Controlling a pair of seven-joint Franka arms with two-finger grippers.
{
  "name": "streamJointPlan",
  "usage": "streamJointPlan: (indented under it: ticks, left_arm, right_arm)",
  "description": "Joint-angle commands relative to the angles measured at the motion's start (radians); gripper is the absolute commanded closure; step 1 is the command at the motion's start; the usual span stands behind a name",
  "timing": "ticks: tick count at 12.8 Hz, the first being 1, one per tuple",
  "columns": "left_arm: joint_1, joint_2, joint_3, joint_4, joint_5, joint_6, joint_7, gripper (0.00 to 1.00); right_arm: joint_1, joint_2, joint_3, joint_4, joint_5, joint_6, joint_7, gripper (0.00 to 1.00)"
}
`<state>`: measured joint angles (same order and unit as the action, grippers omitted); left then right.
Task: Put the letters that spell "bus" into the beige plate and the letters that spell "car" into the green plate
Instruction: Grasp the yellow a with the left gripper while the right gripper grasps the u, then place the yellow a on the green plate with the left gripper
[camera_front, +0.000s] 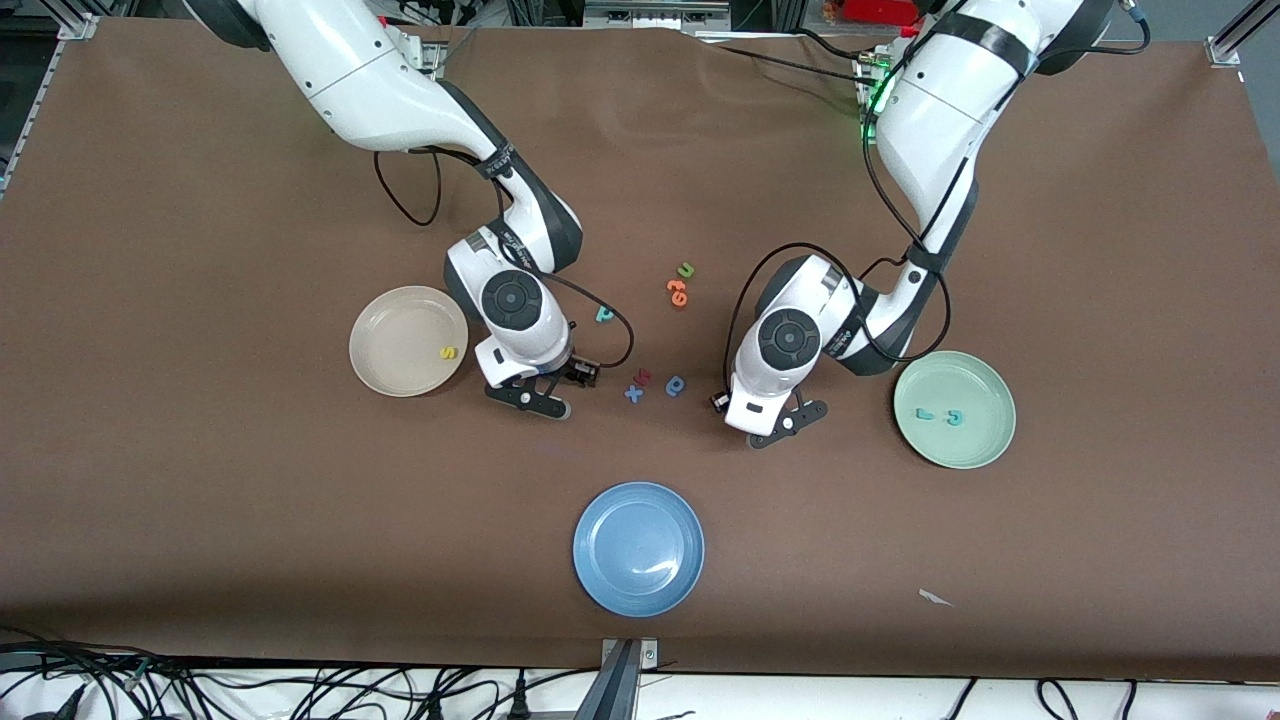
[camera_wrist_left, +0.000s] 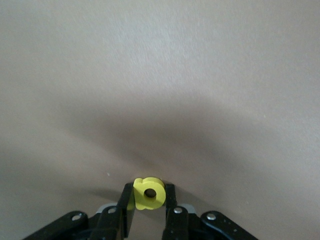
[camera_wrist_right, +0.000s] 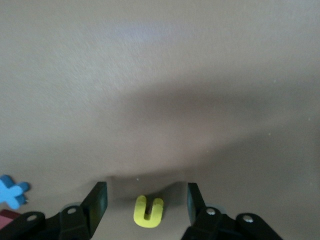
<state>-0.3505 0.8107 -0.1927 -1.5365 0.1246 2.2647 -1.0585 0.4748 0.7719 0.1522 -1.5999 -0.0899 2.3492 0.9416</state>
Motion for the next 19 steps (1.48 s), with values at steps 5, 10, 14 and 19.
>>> streamJointPlan:
  ticks: [5,10,14,19]
  left_arm:
    - [0.146,-0.034,0.006,0.102,0.035,-0.290,0.410,0.81]
    - [0.306,-0.077,0.009,0.093,0.036,-0.431,0.851,0.80]
    - [0.386,-0.073,0.007,0.093,0.104,-0.450,1.124,0.57]
    - [0.403,-0.079,0.006,0.111,0.061,-0.452,1.068,0.00]
  right_arm:
    - [0.018,-0.009,0.012,-0.012,-0.021,-0.011,0.043,0.29]
    - [0.016,-0.016,0.013,-0.017,-0.024,-0.011,0.037,0.46]
    - [0.013,-0.016,0.013,-0.022,-0.041,-0.010,0.034,0.62]
    - [0.008,-0.051,0.013,-0.040,-0.042,-0.011,0.020,1.00]
